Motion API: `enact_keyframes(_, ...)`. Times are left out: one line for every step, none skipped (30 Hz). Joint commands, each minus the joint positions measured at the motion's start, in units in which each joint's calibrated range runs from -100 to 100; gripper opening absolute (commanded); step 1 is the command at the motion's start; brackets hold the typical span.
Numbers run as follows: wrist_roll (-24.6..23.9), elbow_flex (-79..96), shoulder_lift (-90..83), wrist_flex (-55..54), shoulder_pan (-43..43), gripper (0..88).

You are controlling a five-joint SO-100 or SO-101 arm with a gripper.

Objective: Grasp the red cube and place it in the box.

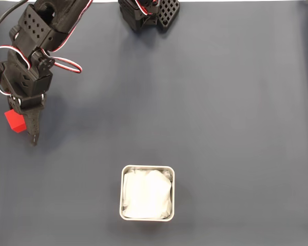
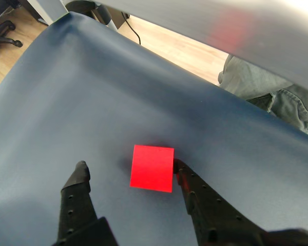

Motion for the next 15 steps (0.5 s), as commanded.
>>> enact_keyframes(-0.54,-2.64,-1.89,-1.04,-1.10,37.6)
enact_keyframes(-0.49,-2.55,-1.97,-1.04,-1.17,37.6)
enact_keyframes(-0.34,-2.45,-1.97,-1.04,-1.17,37.6)
enact_keyframes(-0.20,-2.36,-1.97,-1.04,-1.17,37.6)
enact_keyframes(0.05,-2.18,-1.97,-1.04,-1.17,37.1)
enact_keyframes(0.39,-2.00,-1.97,-1.04,-1.17,36.7)
enact_keyframes(0.68,-1.91,-1.97,-0.95,-1.17,36.0)
enact_keyframes(0.98,-1.72,-1.89,-1.04,-1.10,35.2)
enact_keyframes(1.22,-1.63,-1.80,-1.04,-1.10,34.3)
enact_keyframes(1.37,-1.63,-1.71,-0.95,-1.03,33.2)
enact_keyframes(1.51,-1.63,-1.63,-0.87,-1.03,31.7)
enact_keyframes(1.61,-1.63,-1.63,-0.79,-1.03,30.6)
enact_keyframes(1.71,-1.63,-1.63,-0.63,-1.03,29.7)
enact_keyframes(1.76,-1.63,-1.54,-0.63,-1.03,28.4)
enact_keyframes(1.81,-1.63,-1.54,-0.63,-1.03,27.3)
